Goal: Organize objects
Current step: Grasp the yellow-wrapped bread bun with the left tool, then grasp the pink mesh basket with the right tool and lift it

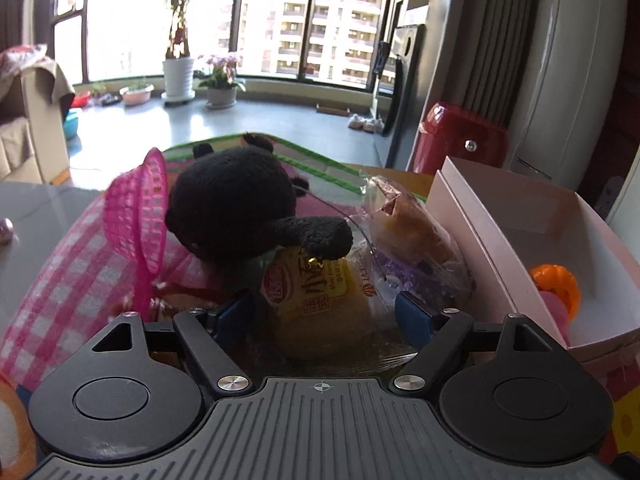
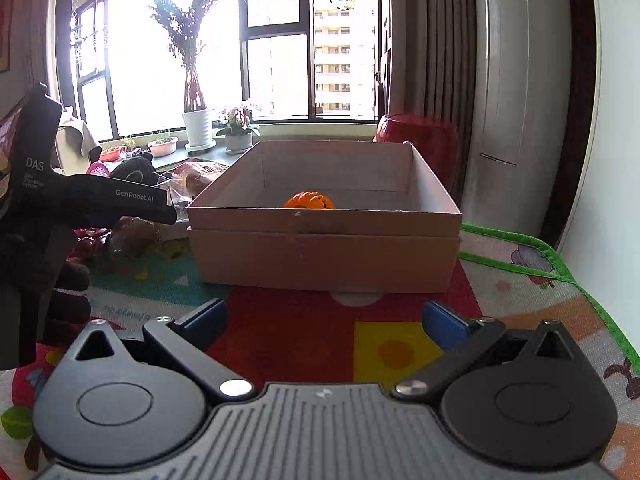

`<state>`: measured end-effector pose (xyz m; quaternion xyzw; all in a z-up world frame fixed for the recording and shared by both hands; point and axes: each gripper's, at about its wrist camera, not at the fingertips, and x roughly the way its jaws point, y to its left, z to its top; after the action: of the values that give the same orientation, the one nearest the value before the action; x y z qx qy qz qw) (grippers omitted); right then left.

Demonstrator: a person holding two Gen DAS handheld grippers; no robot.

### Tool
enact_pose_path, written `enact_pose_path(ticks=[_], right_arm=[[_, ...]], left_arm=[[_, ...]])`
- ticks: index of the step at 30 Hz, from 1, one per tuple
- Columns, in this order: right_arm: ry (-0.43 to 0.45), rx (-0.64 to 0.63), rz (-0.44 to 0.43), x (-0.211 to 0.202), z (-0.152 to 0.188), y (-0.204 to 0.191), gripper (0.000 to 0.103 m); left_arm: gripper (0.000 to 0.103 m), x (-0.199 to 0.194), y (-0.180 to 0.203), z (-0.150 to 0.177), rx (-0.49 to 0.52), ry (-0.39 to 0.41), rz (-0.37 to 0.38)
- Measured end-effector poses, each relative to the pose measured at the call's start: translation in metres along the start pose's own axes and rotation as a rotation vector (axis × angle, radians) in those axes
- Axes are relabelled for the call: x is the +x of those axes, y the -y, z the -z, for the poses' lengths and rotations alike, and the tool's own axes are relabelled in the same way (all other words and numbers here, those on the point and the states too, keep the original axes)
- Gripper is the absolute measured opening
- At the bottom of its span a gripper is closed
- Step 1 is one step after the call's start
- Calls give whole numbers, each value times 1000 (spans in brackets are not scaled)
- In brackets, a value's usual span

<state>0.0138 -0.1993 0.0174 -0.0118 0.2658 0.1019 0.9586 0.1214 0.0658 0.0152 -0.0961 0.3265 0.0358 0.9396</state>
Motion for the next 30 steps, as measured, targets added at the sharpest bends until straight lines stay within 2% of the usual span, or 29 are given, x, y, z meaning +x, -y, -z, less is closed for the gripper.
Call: enact_pose_path(ticks=[2, 4, 5, 12, 18, 21, 24, 30], right_arm=[[-2, 9, -1, 1, 0, 1, 103], [-6, 17, 0, 3, 0, 2, 103], [-9, 19, 1, 3, 0, 2, 103], [-44, 1, 14, 9, -1, -1, 103], [-65, -70, 51, 13, -2, -16, 103], [-73, -124, -11, 10, -3, -37, 103], [-86, -199, -106, 11, -4, -72, 103], [-95, -345, -235, 29, -16, -146, 103]], left_arm=[[78, -1, -9, 1, -61, -6, 43], [73, -10, -13, 3, -81, -12, 76], [65, -16, -16, 4, -81, -15, 82], [61, -63, -37, 38, -11, -36, 183], [60, -103, -64, 64, -42, -48, 244], [60, -120, -82, 72, -51, -35, 227], [60, -132, -101, 73, -64, -4, 169], [60, -137, -146, 69, -162, 38, 112]])
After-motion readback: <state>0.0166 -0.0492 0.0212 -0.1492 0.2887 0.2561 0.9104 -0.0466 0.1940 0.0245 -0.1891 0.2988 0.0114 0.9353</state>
